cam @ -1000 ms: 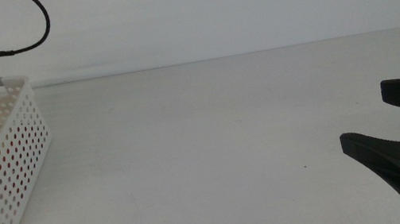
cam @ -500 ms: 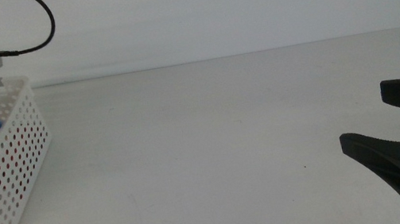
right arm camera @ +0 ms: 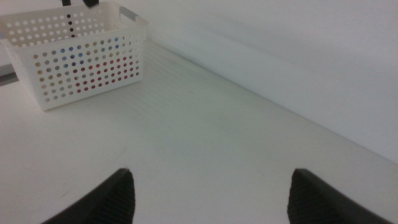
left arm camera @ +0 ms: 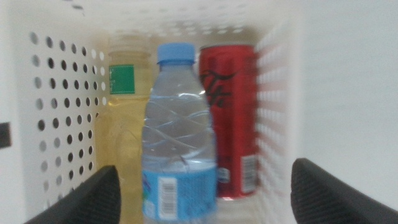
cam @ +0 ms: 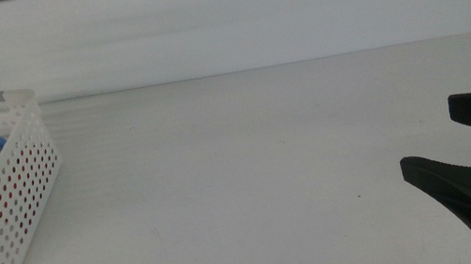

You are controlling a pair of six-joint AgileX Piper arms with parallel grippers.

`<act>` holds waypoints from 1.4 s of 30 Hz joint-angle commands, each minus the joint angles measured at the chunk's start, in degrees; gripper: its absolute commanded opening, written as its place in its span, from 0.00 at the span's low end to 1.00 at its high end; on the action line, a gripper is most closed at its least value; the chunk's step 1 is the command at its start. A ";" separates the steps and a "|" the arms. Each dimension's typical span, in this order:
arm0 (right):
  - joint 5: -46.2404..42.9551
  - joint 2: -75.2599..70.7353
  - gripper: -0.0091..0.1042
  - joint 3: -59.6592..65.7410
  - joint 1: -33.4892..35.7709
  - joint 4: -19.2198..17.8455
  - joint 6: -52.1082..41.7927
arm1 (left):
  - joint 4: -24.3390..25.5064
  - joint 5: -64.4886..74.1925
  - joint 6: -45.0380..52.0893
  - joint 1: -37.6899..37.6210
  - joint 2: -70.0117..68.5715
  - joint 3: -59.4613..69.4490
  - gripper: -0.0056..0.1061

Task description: Use arms to grab the bottles and put them into the dustbin to the left of the table.

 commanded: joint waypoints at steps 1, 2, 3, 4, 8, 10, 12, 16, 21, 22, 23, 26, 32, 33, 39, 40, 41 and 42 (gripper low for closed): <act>-4.27 -0.07 0.65 -1.64 -0.29 -0.56 -0.22 | -1.72 4.11 -2.16 -1.66 -7.51 0.52 0.85; -4.27 -0.07 0.65 -1.64 -0.29 -0.56 -0.22 | -2.00 3.53 -2.16 -2.37 -9.58 2.20 0.84; -4.27 -0.07 0.65 -1.64 -0.29 -0.56 -0.22 | -2.50 2.54 -2.10 -3.05 -11.74 4.20 0.84; -4.27 -0.07 0.65 -1.64 -0.29 -0.56 -0.22 | -2.90 1.32 -1.95 -3.69 -14.09 5.97 0.83; -4.27 -0.07 0.65 -1.64 -0.29 -0.56 -0.22 | -5.61 -6.57 -1.83 -6.54 -23.38 15.49 0.80; -4.27 -0.07 0.65 -1.64 -0.29 -0.56 -0.22 | -6.60 -10.75 -1.74 -8.00 -27.57 20.64 0.79; -4.27 -0.07 0.65 -1.64 -0.29 -0.56 -0.22 | -7.31 -15.89 -1.74 -9.45 -32.03 25.79 0.79; -4.27 -0.07 0.65 -1.64 -0.29 -0.56 -0.22 | -8.09 -25.64 -1.80 -11.81 -39.76 34.53 0.79; -4.27 -0.07 0.65 -1.64 -0.29 -0.56 -0.22 | -12.26 -32.00 -1.99 -12.39 -46.27 42.25 0.79; -4.27 -0.07 0.65 -1.64 -0.29 -0.56 -0.22 | -13.01 -32.41 -2.24 -12.39 -47.01 42.92 0.79; -4.27 -0.07 0.65 -1.64 -0.29 -0.56 -0.22 | -13.96 -32.95 -2.60 -12.39 -47.80 43.56 0.79; -4.27 -0.07 0.65 -1.64 -0.29 -0.56 -0.22 | -16.80 -34.07 -2.60 -12.39 -48.84 43.85 0.79; -4.27 -0.07 0.65 -1.64 -0.29 -0.56 -0.22 | -21.25 -37.28 -2.60 -12.39 -48.84 43.85 0.79; -4.27 -0.07 0.65 -1.64 -0.29 -0.56 -0.22 | -21.31 -37.68 -2.60 -12.39 -48.84 43.85 0.79; -4.27 -0.07 0.65 -1.64 -0.29 -0.56 -0.22 | -21.31 -40.38 -2.55 -12.39 -48.84 43.85 0.79; -4.27 -0.07 0.65 -1.64 -0.29 -0.56 -0.22 | -21.31 -40.78 -2.55 -12.39 -48.84 43.85 0.79; -4.27 -0.07 0.65 -1.64 -0.29 -0.56 -0.22 | -21.50 -41.19 -2.55 -12.39 -48.84 43.85 0.79; -4.27 -0.07 0.65 -1.64 -0.29 -0.56 -0.22 | -21.69 -41.65 -2.55 -12.39 -48.84 43.85 0.79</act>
